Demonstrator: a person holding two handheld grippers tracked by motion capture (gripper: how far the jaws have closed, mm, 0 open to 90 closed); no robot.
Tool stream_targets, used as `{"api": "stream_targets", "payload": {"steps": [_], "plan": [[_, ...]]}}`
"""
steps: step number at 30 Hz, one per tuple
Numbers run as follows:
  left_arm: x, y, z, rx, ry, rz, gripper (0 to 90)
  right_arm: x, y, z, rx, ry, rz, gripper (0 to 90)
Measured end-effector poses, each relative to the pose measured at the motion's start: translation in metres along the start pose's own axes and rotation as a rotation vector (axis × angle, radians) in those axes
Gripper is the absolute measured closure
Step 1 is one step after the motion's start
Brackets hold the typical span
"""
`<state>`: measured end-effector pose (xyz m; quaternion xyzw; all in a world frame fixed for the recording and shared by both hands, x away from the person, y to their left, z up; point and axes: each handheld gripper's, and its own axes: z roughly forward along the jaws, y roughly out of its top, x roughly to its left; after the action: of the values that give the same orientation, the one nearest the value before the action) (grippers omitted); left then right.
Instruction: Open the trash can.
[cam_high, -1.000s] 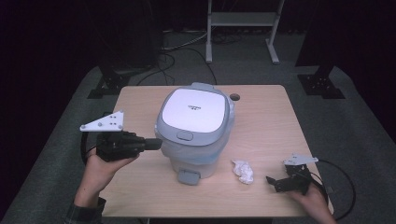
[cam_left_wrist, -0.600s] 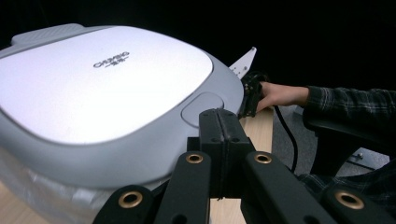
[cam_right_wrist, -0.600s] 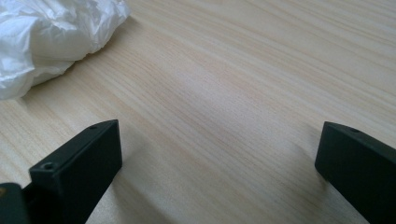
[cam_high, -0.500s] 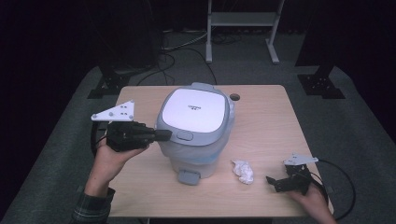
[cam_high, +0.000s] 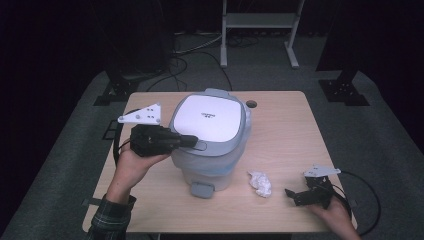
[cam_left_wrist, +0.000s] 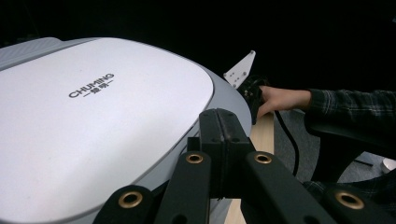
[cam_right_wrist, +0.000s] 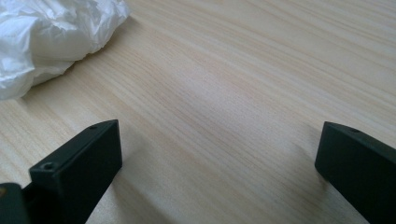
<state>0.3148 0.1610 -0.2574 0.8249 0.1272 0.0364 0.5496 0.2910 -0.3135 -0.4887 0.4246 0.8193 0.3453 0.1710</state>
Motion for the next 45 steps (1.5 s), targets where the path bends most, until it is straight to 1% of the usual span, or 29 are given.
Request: {"api": "stream_targets", "payload": {"steps": [6,8,13,19,21,23,25,26,29,31,35,37,39,45], "plan": [[0.002,0.0,0.007,0.017,0.006,0.001,90.0,0.0,0.0,0.0,0.0,0.0,0.0,0.0],[0.003,-0.002,0.01,0.003,-0.001,-0.01,90.0,0.0,0.0,0.0,0.0,0.0,0.0,0.0],[0.002,-0.001,0.011,0.0,0.004,-0.004,90.0,0.0,0.0,0.0,0.0,0.0,0.0,0.0],[0.002,-0.002,0.013,0.004,0.002,-0.011,90.0,0.0,0.0,0.0,0.0,0.0,0.0,0.0],[0.002,-0.002,0.013,0.009,-0.004,-0.011,90.0,0.0,0.0,0.0,0.001,0.0,0.0,0.0],[0.001,-0.002,0.014,0.012,0.0,-0.008,90.0,0.0,0.0,0.0,0.0,0.0,0.0,0.0],[0.002,-0.002,0.014,0.013,-0.001,-0.01,90.0,0.0,0.0,0.0,0.001,-0.001,-0.001,0.0],[0.003,-0.003,0.015,0.01,-0.014,-0.019,90.0,0.0,0.0,0.0,0.001,-0.001,0.0,0.0],[0.003,-0.003,0.015,0.004,-0.016,-0.022,90.0,0.0,0.0,0.0,0.001,0.0,-0.001,0.0],[0.003,-0.003,0.015,0.001,-0.014,-0.019,90.0,0.0,0.0,0.0,0.001,0.0,0.0,0.0],[0.004,-0.003,0.013,-0.005,-0.027,-0.011,90.0,0.0,0.0,0.0,0.001,0.0,0.0,0.0],[0.003,-0.002,0.013,-0.002,-0.026,-0.006,90.0,0.0,0.0,0.0,0.001,0.0,0.0,0.0],[0.0,-0.002,0.012,0.011,-0.012,0.01,90.0,0.0,0.0,0.0,0.001,0.0,0.0,0.0],[-0.002,-0.001,0.009,0.01,-0.007,0.013,88.6,0.0,0.0,0.0,0.001,0.0,0.0,0.0]]}}
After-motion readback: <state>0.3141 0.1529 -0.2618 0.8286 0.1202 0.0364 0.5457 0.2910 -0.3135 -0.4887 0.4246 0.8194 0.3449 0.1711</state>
